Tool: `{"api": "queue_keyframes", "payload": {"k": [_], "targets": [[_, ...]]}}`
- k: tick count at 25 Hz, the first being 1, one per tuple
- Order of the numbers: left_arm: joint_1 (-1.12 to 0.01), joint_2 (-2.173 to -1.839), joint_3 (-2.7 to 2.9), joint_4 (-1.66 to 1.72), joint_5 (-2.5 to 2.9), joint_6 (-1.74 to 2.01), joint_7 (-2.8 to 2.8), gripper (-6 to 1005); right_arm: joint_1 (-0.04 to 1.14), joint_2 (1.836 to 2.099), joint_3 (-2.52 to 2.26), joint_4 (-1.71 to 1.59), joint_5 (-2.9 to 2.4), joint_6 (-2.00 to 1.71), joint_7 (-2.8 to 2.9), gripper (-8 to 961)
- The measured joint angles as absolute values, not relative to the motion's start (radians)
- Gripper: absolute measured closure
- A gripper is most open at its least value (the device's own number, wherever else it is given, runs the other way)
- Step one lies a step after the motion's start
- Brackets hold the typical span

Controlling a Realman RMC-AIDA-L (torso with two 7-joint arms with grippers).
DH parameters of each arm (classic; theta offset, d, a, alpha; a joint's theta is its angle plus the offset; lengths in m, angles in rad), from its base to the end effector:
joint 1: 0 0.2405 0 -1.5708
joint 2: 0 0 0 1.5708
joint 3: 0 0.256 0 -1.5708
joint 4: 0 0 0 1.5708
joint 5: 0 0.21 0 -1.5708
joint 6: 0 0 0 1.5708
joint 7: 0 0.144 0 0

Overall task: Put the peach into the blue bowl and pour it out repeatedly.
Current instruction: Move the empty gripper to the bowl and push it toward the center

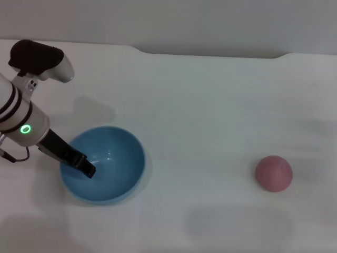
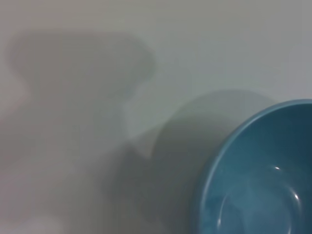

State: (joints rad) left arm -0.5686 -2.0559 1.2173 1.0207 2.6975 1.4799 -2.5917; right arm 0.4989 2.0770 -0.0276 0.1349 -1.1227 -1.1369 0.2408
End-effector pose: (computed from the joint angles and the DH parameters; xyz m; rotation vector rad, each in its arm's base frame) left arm -0.2806 0.3410 0.0016 -2.3541 -1.4044 0.6019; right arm 0.3588 0.3301 -0.0029 -1.3439 0.8111 0.7068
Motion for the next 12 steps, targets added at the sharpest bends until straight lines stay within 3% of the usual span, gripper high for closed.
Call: {"api": "queue_keyframes", "payload": {"k": [10, 12], "targets": [[-0.578, -2.056, 1.218, 1.019, 2.698, 1.482, -2.613, 468, 0.497, 2.077, -0.028, 0.124, -1.123, -1.137, 0.241, 273], [-0.578, -2.056, 1.218, 1.018, 2.698, 1.482, -2.618, 568, 0.496, 2.077, -0.028, 0.124, -1.123, -1.137, 0.241, 273]]}}
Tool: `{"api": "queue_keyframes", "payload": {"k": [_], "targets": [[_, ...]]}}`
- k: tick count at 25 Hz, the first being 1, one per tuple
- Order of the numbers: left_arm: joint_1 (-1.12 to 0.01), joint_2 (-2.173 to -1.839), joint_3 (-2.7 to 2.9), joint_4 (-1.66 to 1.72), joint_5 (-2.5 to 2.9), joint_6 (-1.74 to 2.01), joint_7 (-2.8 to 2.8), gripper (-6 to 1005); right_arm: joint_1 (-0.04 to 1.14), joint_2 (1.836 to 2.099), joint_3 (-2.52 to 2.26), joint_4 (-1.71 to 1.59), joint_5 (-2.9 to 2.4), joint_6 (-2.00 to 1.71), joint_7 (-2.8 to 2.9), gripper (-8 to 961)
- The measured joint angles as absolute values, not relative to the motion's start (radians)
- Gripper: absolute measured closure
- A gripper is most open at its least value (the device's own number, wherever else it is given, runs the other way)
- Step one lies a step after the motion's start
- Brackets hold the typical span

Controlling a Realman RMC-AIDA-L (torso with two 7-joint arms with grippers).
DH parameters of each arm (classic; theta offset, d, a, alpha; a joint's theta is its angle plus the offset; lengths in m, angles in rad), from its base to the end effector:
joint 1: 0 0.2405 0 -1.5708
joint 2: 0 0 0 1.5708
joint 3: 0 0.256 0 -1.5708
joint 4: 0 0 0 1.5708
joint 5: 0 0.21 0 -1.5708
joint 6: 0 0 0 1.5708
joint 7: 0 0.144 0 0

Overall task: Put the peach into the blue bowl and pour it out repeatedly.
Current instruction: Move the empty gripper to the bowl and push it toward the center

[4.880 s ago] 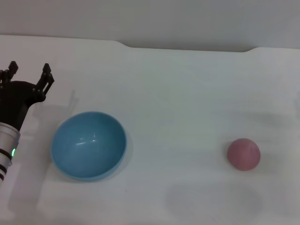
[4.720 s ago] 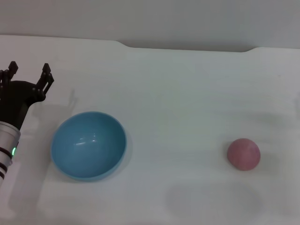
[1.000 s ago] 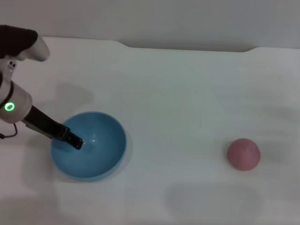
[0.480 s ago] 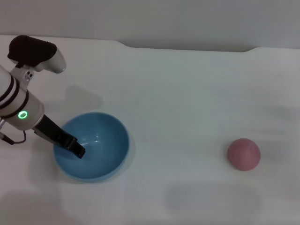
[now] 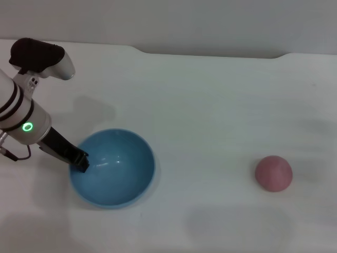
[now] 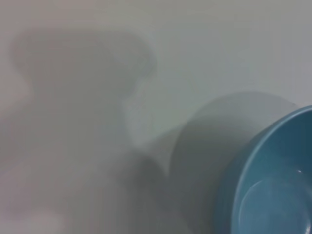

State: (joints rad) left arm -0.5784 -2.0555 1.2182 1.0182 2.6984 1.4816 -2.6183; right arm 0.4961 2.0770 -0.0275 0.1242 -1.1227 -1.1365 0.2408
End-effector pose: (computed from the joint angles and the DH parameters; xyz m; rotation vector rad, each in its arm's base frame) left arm -0.2779 0.3431 0.0014 -2.3376 -1.4238 0.5970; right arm 0.3608 0.3298 -0.0003 -1.3404 0.8032 0.6995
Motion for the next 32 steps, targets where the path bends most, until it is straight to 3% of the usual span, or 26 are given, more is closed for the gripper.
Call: {"api": "queue_keyframes", "payload": {"k": [8, 12, 22, 28, 32], "targets": [[-0.58, -2.056, 1.217, 1.016, 2.692, 1.483, -2.623, 912, 0.501, 2.074, -0.035, 0.117, -1.131, -1.124, 0.352, 272], [-0.586, -2.056, 1.212, 1.016, 2.691, 1.481, -2.623, 1000, 0.52, 2.07, -0.063, 0.046, -1.254, -1.106, 0.681, 272], [-0.597, -2.059, 1.219, 1.015, 2.635, 1.457, -2.623, 1001, 0.578, 2.057, -0.167, -0.231, -1.627, -1.106, 1.49, 272], [-0.6, -2.059, 1.219, 1.016, 2.625, 1.455, -2.62, 1000, 0.619, 2.028, -0.434, -0.495, -2.024, -1.162, 2.02, 272], [-0.603, -2.058, 1.219, 1.016, 2.624, 1.455, -2.616, 1000, 0.663, 2.027, -0.543, -0.657, -2.278, -1.277, 2.214, 272]]}}
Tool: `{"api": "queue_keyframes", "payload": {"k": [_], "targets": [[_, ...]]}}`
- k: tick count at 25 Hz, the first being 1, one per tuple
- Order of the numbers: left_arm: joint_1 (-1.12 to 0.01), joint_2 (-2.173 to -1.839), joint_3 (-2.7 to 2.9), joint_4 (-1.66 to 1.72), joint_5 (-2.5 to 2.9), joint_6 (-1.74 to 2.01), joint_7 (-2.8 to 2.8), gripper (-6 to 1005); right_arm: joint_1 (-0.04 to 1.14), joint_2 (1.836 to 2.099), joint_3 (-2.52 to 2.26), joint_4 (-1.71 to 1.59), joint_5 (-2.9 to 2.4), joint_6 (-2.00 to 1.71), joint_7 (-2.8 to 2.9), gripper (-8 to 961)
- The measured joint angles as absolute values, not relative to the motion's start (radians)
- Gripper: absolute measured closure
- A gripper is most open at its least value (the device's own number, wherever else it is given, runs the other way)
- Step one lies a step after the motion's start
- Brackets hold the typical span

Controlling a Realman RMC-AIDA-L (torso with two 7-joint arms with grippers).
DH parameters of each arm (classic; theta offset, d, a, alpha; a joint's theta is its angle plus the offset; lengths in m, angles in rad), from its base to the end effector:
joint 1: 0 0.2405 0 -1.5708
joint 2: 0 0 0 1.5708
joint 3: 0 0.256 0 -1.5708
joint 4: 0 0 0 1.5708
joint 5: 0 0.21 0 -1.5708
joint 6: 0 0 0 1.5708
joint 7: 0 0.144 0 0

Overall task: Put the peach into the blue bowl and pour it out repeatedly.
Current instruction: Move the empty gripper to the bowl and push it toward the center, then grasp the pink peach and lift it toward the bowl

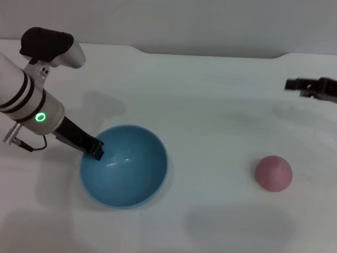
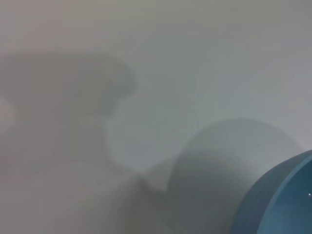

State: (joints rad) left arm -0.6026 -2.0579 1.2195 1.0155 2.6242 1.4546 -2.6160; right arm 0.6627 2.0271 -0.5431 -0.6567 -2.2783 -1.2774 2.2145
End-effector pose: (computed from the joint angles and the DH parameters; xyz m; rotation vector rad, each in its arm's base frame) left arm -0.2601 0.3533 -0.0048 -2.3861 -1.4061 0.4860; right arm 0.2852 0.3906 0.0307 -2.1744 1.5888 0.5394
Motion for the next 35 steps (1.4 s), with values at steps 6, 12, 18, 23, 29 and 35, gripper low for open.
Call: {"api": "queue_keyframes", "payload": {"k": [6, 12, 18, 23, 29, 35], "targets": [[-0.606, -2.056, 1.22, 1.015, 2.624, 1.447, -2.612, 1001, 0.741, 2.026, -0.673, -0.676, -2.505, -1.359, 2.332, 273], [-0.615, -2.056, 1.219, 1.015, 2.625, 1.442, -2.611, 1001, 0.796, 2.061, -0.891, -0.706, -2.718, -1.396, 2.483, 272], [-0.62, -2.057, 1.219, 1.016, 2.625, 1.438, -2.61, 1000, 0.811, 2.074, -0.957, -0.701, -2.726, -1.365, 2.523, 272], [-0.62, -2.057, 1.215, 1.016, 2.625, 1.439, -2.609, 1001, 0.815, 2.076, -0.96, -0.667, -2.687, -1.341, 2.524, 273], [-0.625, -2.054, 1.218, 1.018, 2.628, 1.438, -2.609, 1001, 0.818, 2.075, -0.962, -0.614, -2.653, -1.315, 2.522, 272], [-0.628, -2.053, 1.218, 1.024, 2.633, 1.437, -2.608, 1000, 0.825, 2.072, -0.974, -0.58, -2.652, -1.314, 2.522, 278]]}}
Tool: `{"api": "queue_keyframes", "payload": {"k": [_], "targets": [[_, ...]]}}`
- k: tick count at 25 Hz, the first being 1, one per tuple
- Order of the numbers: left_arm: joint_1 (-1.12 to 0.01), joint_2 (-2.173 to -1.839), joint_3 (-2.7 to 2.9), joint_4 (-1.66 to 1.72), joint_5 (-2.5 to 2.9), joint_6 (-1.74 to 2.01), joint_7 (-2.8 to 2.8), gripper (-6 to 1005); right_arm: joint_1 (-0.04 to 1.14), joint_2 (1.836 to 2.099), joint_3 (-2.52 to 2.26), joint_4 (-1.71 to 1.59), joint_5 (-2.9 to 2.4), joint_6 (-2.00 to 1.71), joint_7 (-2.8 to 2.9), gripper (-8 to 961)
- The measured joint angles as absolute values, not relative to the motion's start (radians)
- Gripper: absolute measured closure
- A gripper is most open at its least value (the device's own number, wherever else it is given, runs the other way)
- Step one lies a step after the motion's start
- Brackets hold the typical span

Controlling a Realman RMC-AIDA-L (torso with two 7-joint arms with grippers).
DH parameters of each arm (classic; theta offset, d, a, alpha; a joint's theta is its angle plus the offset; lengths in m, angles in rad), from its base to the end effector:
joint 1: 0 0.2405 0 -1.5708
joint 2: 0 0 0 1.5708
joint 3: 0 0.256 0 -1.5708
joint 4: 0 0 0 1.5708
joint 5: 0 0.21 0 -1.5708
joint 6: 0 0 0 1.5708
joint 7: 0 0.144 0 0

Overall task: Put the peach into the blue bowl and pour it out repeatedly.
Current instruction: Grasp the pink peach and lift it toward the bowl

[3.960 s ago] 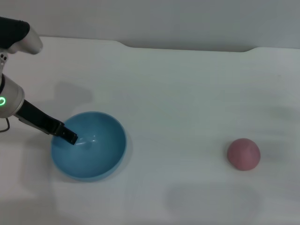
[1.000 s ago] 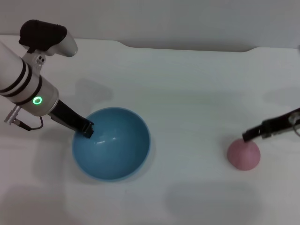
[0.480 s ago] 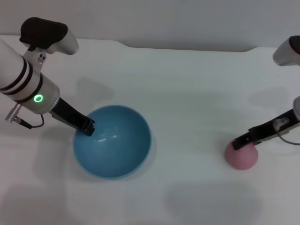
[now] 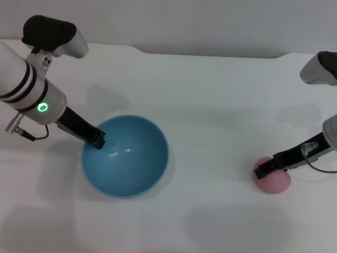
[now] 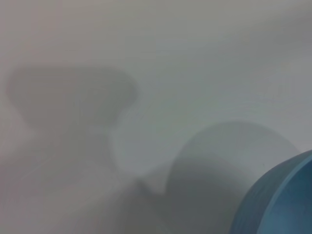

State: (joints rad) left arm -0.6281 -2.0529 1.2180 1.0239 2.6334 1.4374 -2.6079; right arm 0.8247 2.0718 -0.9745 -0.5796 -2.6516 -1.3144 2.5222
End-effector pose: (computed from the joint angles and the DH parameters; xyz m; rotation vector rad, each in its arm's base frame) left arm -0.2516 0.3641 -0.0005 -2.3890 -1.3399 0.4738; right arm 0.2569 0.3714 -0.0456 -2.4207 1.5824 -0.3883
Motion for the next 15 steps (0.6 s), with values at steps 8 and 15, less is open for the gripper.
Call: {"api": "queue_keyframes", "payload": {"k": [8, 15], "targets": [[-0.638, -2.052, 1.219, 1.025, 2.635, 1.448, -2.583, 1001, 0.804, 2.069, -0.997, -0.617, -2.651, -1.324, 2.511, 437], [-0.653, -2.055, 1.224, 1.022, 2.635, 1.45, -2.582, 1000, 0.739, 2.07, -0.965, -0.734, -2.573, -1.355, 2.46, 668]]}}
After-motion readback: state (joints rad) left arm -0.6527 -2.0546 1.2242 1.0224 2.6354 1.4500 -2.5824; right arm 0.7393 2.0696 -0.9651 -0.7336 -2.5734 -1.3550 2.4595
